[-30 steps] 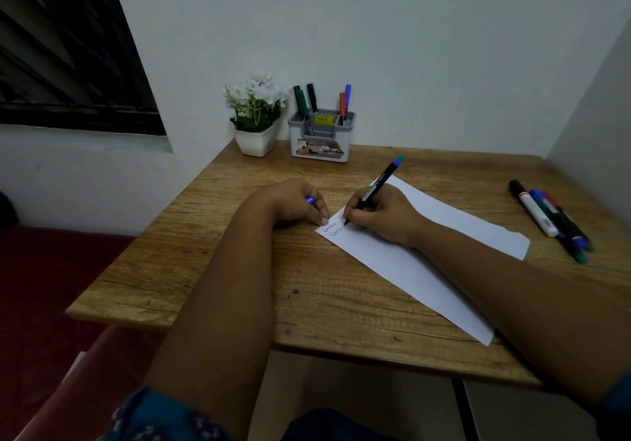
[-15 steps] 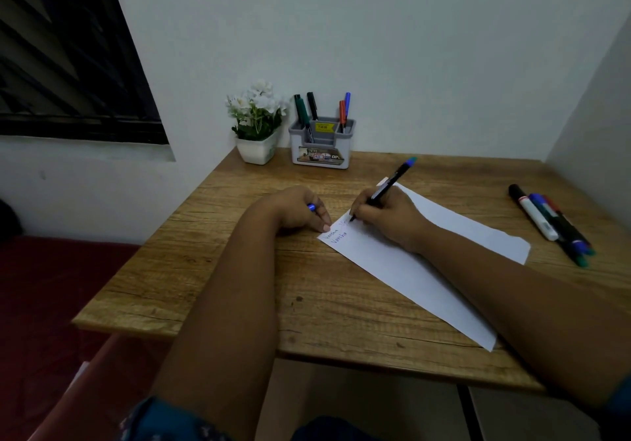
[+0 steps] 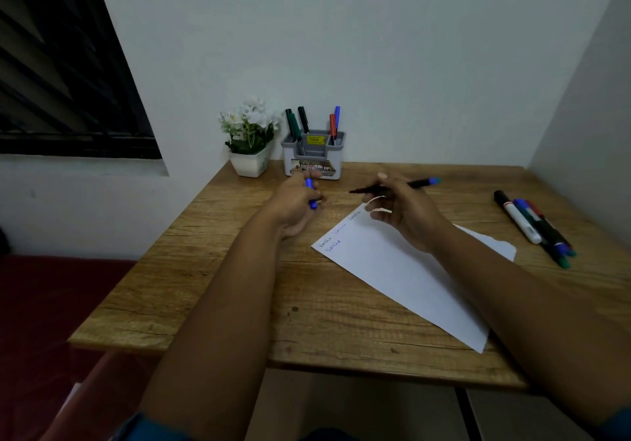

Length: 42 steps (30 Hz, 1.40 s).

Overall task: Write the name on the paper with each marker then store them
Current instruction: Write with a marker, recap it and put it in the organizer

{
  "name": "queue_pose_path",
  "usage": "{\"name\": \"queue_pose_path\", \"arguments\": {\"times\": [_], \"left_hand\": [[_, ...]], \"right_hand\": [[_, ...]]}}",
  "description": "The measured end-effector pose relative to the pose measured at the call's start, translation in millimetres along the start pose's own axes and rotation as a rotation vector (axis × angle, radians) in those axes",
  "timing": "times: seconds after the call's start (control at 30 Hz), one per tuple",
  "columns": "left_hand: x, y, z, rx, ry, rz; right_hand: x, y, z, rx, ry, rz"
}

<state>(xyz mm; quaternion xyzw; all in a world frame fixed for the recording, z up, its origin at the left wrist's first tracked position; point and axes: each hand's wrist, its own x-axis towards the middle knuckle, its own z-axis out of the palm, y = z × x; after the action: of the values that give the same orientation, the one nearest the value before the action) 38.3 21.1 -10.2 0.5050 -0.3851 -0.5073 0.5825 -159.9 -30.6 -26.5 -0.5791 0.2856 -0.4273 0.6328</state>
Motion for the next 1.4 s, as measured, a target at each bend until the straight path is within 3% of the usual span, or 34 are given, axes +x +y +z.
{"name": "queue_pose_path", "arguments": {"times": [0.13,0.27,0.43,0.67,0.87,0.97,1.2,1.4], "left_hand": [[0,-4,11,-0.175,-0.014,0.048],[4,-6,14,-0.336,0.077,0.1],[6,-8,14,-0.331,0.021,0.124],[11,-12,13,-0.447,0.04,0.049],[12,-13,15,-0.409,0.051,0.056],[11,-14,16,-0.397,0.034,0.058],[5,-18,23,-0.233,-0.036,0.033],[6,-16,22,-0.284,-0.036,0.05]], "right_hand": [[-1,0,-1,0.056,-0.002,0.006],[-2,1,3,-0.06,0.1,-0.09],[-4,5,8,-0.162,0.173,-0.24],[-10,7,12,-0.154,0.04,-0.316],[-11,5,15,-0.148,-0.049,-0.305],[-11,9,16,-0.33,-0.03,-0.359],[-12,11,12,-0.777,-0.012,-0.699],[-3,6,16,-0.908,-0.032,-0.941]]}}
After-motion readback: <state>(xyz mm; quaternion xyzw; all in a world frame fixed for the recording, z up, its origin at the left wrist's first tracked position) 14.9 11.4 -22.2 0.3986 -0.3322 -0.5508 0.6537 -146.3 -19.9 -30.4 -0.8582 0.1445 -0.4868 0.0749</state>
